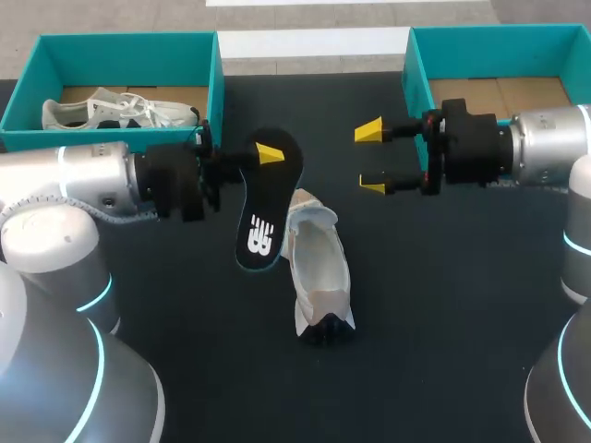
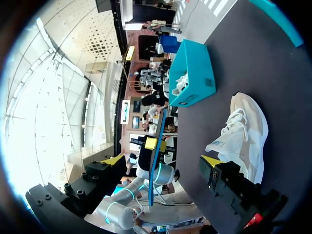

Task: Take the shoe out of the shoebox, open the shoe tongue, remove and reinsert the insole, then place the shoe into the shoebox

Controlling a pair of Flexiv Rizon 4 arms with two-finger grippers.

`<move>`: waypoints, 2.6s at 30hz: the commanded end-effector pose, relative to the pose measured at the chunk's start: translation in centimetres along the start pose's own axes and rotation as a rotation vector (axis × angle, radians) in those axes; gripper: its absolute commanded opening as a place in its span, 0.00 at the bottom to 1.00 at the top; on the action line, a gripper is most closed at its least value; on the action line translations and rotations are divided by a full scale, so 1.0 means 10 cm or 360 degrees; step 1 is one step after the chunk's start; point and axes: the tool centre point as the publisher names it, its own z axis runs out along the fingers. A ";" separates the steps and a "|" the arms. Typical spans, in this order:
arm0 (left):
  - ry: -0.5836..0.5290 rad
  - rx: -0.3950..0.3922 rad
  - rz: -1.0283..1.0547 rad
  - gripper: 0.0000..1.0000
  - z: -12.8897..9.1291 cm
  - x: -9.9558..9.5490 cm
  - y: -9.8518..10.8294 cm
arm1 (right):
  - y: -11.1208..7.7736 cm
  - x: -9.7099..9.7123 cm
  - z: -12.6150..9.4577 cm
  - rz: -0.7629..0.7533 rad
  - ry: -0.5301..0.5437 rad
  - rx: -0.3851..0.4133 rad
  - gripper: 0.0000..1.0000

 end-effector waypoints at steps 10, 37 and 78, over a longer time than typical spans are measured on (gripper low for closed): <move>-0.0003 -0.0002 0.0003 0.00 0.01 0.01 -0.01 | -0.12 0.14 0.03 -0.1235 -0.0397 0.0518 1.00; -0.0003 -0.0002 0.0003 0.00 0.01 0.01 -0.01 | -0.11 -0.14 -0.25 -0.1970 -0.0781 0.0579 1.00; -0.0009 0.0180 -0.0374 0.00 -0.04 0.18 -0.35 | -0.05 -0.80 -0.36 -0.2698 -0.1283 0.0837 1.00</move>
